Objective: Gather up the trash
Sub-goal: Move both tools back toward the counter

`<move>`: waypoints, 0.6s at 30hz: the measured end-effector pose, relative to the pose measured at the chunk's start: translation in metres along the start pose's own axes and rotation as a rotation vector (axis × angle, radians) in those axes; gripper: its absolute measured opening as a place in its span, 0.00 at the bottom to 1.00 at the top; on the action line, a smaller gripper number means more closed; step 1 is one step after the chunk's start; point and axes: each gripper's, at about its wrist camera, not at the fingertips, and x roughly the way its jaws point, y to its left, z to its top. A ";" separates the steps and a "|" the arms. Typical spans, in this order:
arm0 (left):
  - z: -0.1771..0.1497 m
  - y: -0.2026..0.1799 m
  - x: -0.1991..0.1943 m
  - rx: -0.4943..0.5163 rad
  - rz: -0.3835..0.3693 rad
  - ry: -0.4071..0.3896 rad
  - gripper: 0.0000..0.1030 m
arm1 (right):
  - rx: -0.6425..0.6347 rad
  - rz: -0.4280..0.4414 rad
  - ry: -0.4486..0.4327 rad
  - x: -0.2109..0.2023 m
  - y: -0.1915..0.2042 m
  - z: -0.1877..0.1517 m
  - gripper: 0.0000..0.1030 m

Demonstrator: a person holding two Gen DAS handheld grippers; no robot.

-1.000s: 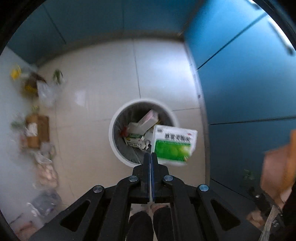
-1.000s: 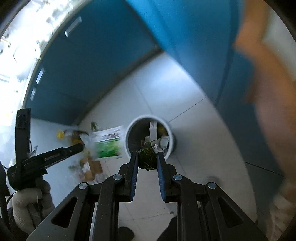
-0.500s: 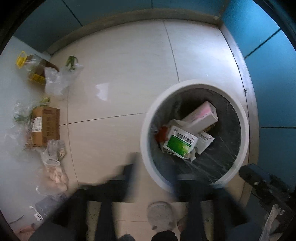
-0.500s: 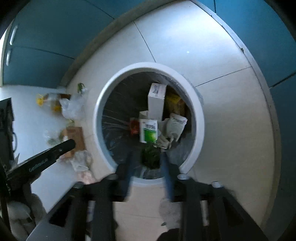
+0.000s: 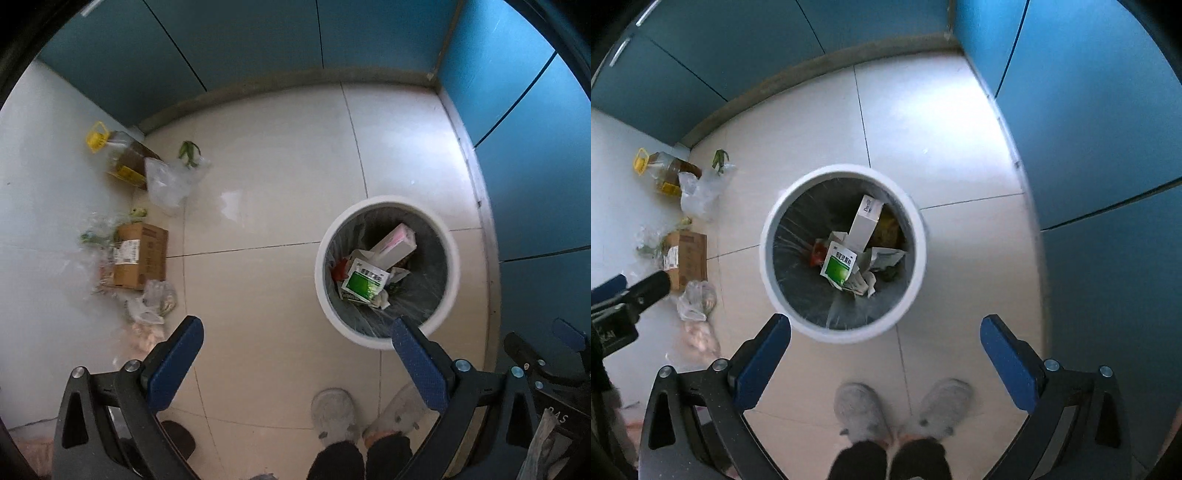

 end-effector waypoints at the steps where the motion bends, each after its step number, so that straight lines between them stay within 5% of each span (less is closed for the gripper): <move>1: -0.002 0.002 -0.013 -0.002 0.006 -0.004 1.00 | -0.008 -0.017 -0.005 -0.017 0.002 -0.002 1.00; 18: -0.054 0.036 -0.274 -0.049 -0.067 -0.136 1.00 | -0.063 -0.012 -0.144 -0.347 0.023 -0.064 1.00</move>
